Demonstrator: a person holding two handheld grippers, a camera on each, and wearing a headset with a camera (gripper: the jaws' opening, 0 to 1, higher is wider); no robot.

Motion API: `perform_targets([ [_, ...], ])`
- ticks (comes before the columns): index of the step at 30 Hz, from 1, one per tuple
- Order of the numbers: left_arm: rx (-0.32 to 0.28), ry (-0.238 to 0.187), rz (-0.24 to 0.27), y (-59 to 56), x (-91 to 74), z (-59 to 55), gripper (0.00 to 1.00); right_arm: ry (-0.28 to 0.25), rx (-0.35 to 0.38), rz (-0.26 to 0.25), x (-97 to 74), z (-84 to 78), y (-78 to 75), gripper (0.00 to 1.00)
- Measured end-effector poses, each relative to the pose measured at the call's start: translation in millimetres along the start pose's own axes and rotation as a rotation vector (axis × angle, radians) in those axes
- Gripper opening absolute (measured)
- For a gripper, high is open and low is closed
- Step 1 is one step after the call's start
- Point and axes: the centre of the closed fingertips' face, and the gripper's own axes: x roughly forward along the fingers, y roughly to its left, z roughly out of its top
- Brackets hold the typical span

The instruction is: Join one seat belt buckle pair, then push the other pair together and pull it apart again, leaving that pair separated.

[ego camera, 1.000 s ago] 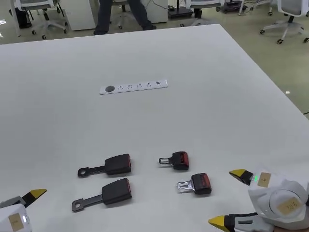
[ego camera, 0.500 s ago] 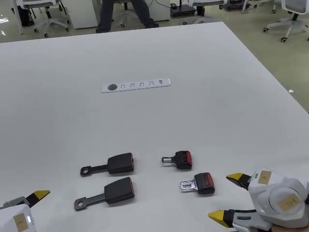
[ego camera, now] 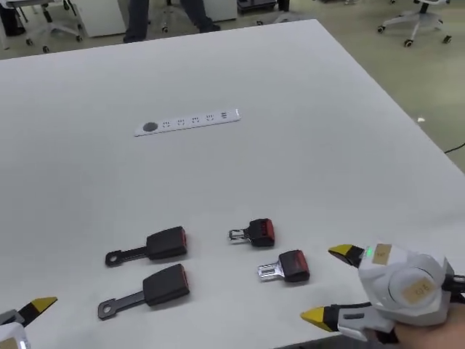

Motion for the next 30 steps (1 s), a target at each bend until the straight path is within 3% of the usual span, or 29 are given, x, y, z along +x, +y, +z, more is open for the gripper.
perform_targets([
  [5,-0.007,0.010,-0.027,-4.1,4.1,-1.6,0.86,-0.014,0.014,-0.014,-2.5,-2.5,-5.8,0.68],
  [16,-0.016,0.015,-0.028,-6.1,2.4,0.6,0.89,-0.033,0.015,-0.038,-0.1,0.1,-17.1,0.72],
  [24,-0.020,0.023,-0.030,-5.4,1.5,0.2,0.89,-0.053,0.013,-0.017,4.7,7.8,-12.2,0.71],
  [30,-0.010,0.023,-0.027,-6.2,1.5,2.8,0.89,-0.040,0.006,-0.020,1.4,5.4,-17.1,0.70],
])
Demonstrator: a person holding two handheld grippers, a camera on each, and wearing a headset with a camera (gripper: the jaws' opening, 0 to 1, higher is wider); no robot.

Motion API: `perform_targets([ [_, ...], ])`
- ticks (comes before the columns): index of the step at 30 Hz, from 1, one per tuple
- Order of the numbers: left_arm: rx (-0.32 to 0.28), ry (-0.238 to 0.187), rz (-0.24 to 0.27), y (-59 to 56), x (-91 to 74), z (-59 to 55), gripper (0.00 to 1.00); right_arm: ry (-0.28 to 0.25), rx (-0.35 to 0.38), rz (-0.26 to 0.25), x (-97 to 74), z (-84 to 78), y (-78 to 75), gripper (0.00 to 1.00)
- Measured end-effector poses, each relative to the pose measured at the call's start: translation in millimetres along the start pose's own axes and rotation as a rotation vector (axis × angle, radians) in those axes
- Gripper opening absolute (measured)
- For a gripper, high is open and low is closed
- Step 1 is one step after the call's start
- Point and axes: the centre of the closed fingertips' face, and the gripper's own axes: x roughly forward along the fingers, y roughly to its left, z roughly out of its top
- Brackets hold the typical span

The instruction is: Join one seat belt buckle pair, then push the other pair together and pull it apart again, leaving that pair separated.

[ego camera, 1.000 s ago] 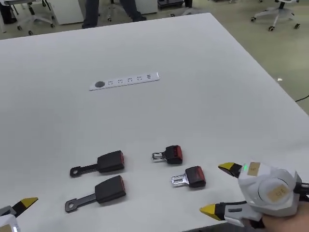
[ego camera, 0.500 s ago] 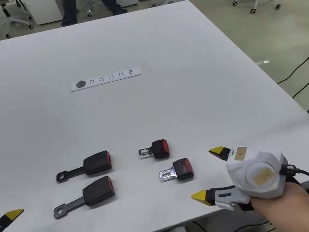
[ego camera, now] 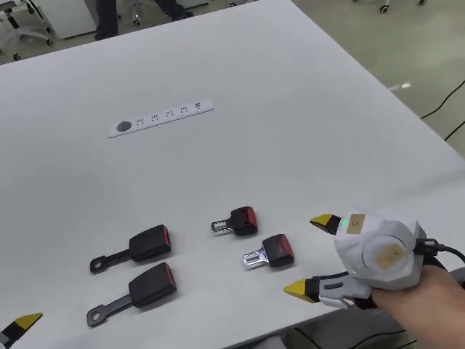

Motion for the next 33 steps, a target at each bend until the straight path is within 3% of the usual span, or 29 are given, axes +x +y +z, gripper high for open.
perform_targets([
  [4,-0.020,-0.001,0.009,5.6,1.4,-3.2,0.89,0.001,0.015,-0.001,-2.6,1.2,-1.1,0.70],
  [14,-0.023,-0.006,0.011,7.2,0.7,-5.0,0.89,0.001,0.007,0.000,-3.0,-0.5,-3.1,0.70],
  [23,-0.038,-0.023,0.024,11.3,-0.6,-1.1,0.89,0.015,-0.014,0.007,-4.1,1.2,-0.2,0.71],
  [33,-0.043,-0.035,0.019,14.3,-0.2,-5.4,0.89,0.031,-0.066,0.028,2.7,8.2,4.2,0.70],
])
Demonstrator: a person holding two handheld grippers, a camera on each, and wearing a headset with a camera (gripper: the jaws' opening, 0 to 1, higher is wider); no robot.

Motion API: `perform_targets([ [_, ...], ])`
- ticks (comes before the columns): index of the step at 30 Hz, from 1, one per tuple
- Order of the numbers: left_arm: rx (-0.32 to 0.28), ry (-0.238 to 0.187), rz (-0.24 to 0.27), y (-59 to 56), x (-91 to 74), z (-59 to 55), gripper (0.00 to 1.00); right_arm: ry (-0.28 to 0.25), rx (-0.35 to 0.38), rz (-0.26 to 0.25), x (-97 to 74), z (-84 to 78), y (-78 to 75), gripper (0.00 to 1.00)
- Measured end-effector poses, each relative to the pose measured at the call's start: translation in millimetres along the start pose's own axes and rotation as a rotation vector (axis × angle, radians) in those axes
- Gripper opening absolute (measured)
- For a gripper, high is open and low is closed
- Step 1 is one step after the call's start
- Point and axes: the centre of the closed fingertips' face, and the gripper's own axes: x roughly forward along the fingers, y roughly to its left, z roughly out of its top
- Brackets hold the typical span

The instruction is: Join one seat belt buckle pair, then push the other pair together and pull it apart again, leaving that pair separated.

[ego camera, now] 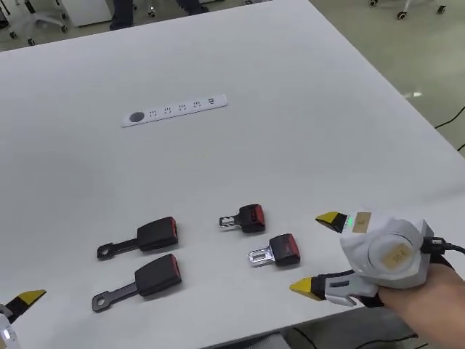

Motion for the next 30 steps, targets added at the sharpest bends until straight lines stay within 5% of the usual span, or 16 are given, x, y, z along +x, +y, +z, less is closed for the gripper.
perform_targets([
  [15,0.027,-0.002,-0.042,-6.4,4.6,6.0,0.87,0.029,-0.041,0.033,7.1,0.3,-4.6,0.68],
  [26,0.077,-0.030,-0.130,-26.9,35.6,40.2,0.74,0.035,-0.115,0.093,24.1,4.6,-1.5,0.61],
  [30,0.044,-0.010,-0.133,-17.5,55.0,54.2,0.67,0.055,-0.128,0.112,32.9,-1.0,-8.4,0.59],
])
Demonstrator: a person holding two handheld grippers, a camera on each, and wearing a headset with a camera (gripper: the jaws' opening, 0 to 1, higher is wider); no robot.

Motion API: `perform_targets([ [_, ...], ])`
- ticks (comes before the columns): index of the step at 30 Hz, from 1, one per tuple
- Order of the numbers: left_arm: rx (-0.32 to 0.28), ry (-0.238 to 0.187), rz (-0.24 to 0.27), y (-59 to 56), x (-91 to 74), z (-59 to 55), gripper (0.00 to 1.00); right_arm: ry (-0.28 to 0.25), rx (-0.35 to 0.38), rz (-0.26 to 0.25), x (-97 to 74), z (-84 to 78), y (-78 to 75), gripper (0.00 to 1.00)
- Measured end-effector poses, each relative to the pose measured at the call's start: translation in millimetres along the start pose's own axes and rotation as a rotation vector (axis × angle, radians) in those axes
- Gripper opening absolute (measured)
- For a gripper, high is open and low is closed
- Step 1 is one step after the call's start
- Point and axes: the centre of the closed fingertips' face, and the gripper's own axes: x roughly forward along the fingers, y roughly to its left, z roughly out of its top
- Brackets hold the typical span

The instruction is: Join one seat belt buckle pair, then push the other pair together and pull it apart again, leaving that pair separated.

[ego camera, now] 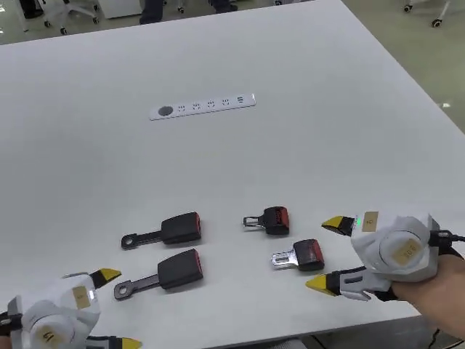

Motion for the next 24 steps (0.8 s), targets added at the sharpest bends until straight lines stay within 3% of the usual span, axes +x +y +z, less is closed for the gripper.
perform_targets([
  [4,-0.007,-0.006,-0.019,6.2,14.7,19.1,0.60,0.024,-0.023,0.023,8.2,-4.9,-2.0,0.57],
  [7,-0.006,0.005,-0.052,8.0,24.6,34.1,0.50,0.040,-0.012,0.068,15.6,-5.5,2.0,0.55],
  [14,0.008,0.016,-0.088,9.5,45.3,40.1,0.47,0.107,-0.096,0.123,28.7,-12.2,-0.5,0.47],
  [17,0.065,0.025,-0.126,5.8,51.2,43.7,0.46,0.124,-0.113,0.132,32.3,-16.5,-6.0,0.41],
  [20,0.084,0.023,-0.150,8.8,56.4,46.9,0.43,0.143,-0.124,0.160,36.8,-20.2,-12.0,0.40],
  [24,0.093,0.024,-0.196,5.1,59.0,53.1,0.37,0.143,-0.120,0.234,41.5,-19.0,-6.2,0.38],
])
